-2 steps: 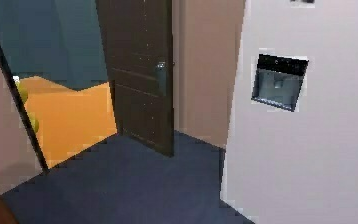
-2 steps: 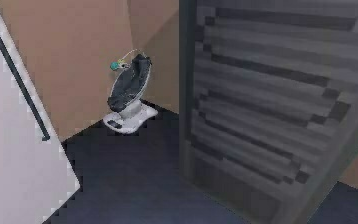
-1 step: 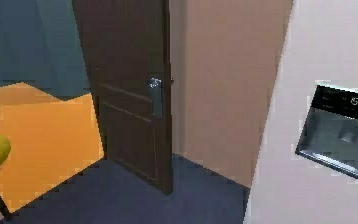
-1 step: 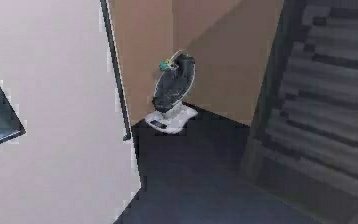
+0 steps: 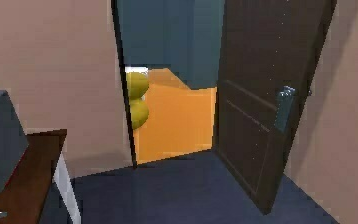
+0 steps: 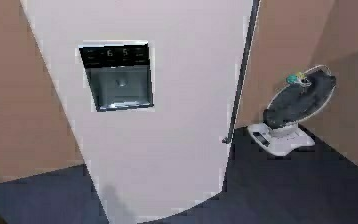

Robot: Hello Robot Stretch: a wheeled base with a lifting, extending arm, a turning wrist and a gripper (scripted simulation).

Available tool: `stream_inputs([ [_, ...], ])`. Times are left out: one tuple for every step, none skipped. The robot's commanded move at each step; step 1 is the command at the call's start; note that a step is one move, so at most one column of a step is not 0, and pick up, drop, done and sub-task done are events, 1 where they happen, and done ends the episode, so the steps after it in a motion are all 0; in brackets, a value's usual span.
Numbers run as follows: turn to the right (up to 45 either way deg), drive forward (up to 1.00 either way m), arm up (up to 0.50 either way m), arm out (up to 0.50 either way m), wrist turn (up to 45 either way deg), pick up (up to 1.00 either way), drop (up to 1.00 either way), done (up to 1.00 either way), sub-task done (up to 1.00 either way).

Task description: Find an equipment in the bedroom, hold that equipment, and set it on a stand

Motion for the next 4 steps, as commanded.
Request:
stream_inputs([
  [0.0, 1.00, 0.00, 0.00, 0.0, 0.00, 0.00, 0.00, 0.00],
  [0.0, 1.00, 0.00, 0.00, 0.0, 0.00, 0.00, 0.00, 0.00],
  [-18.0, 0.00, 0.00, 0.00, 0.0, 0.00, 0.00, 0.00, 0.00],
  [0.0, 0.05, 0.00, 0.00, 0.0, 0.00, 0.00, 0.00, 0.00],
])
